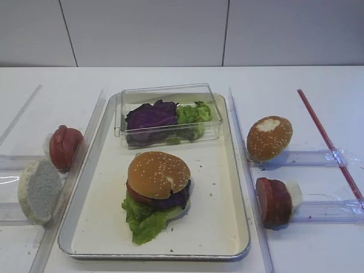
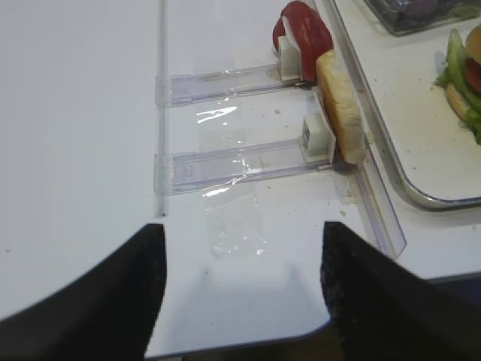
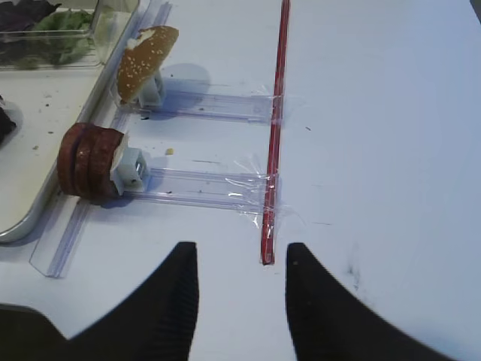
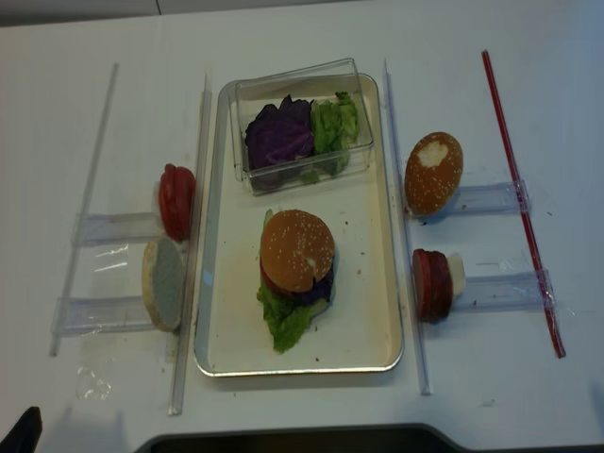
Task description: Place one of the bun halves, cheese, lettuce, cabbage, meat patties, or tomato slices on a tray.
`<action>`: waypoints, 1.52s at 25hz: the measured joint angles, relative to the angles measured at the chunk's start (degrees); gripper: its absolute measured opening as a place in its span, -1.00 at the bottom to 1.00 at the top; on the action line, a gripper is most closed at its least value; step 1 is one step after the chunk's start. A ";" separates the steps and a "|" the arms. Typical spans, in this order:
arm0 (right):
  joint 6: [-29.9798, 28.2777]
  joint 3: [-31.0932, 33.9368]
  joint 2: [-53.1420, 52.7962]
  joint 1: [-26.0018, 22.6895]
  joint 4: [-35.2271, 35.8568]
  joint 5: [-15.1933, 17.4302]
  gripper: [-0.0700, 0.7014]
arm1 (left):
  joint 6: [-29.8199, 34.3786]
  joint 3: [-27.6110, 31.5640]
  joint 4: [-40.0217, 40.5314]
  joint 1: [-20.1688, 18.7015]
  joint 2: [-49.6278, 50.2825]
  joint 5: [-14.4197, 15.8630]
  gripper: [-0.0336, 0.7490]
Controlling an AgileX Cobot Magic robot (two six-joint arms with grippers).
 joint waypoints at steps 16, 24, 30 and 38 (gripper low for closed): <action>9.49 0.56 0.00 0.00 -10.56 -0.87 0.96 | 0.00 0.00 0.00 0.00 0.00 0.00 0.17; 10.14 0.56 0.00 0.00 -10.12 -0.87 0.97 | 0.00 0.00 0.00 0.00 0.00 0.00 0.17; 4.89 0.56 0.00 0.00 -4.10 -0.87 0.98 | 0.00 0.00 0.00 0.00 0.00 0.00 0.17; 4.36 0.56 0.00 0.00 -3.88 -0.87 0.98 | 0.00 0.00 0.00 0.00 0.00 0.00 0.17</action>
